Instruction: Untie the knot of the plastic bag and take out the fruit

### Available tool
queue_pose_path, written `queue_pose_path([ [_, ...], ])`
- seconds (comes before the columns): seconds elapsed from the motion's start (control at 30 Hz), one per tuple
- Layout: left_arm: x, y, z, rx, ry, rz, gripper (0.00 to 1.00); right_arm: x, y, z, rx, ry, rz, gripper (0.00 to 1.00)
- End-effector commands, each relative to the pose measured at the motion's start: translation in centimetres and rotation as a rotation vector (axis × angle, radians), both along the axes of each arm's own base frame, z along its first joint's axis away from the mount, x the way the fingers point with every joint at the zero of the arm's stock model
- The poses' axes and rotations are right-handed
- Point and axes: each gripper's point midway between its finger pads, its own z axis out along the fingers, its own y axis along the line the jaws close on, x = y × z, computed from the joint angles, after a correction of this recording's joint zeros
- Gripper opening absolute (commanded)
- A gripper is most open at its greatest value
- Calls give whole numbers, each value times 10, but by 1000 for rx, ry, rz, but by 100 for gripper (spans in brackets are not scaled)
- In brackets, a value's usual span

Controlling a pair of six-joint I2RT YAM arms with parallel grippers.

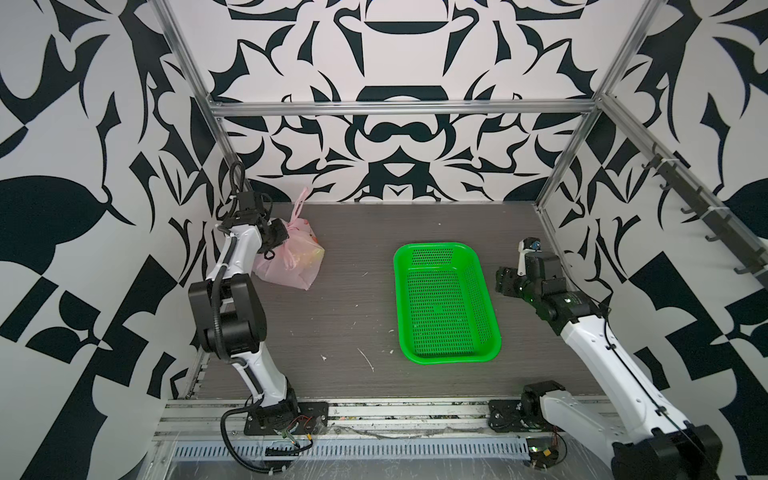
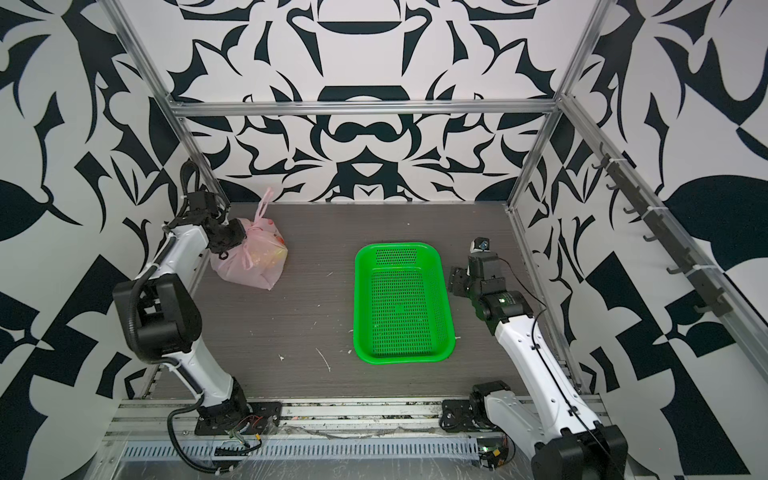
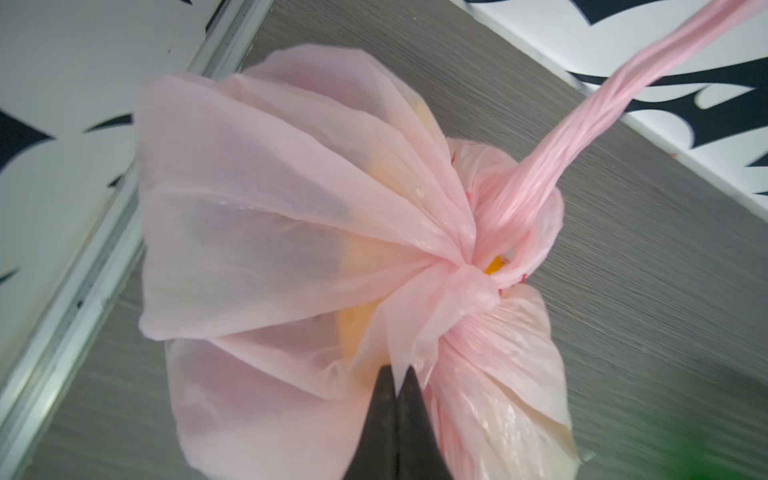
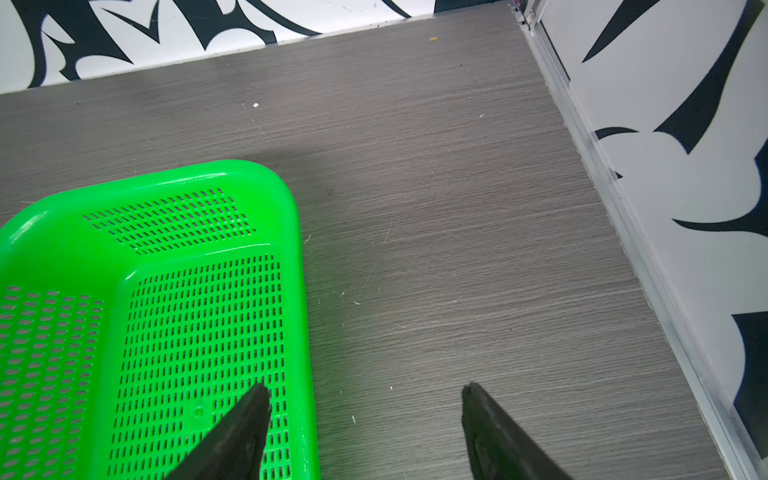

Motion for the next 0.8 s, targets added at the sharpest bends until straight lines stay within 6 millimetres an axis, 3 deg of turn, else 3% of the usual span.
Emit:
queue_pose_path([
  [0.0,-10,-33,16,-75,-49,-14,0,0,2,10,-1,-45,18,76],
  [0.2,-44,-75,17,-121,-55,9,0,-3,8,10,26,-49,45,75],
  [0.4,-76,-130,17,-187,-83,32,0,-5,30,15,64,-62,128,74],
  [0.63,-98,-193,18,-234,-114,-22,0,-8,80,29,66,-95,268,72],
  [0.77,-109,-210,19,-242,-119,-52,2,-6,118,34,74,-113,350,72],
])
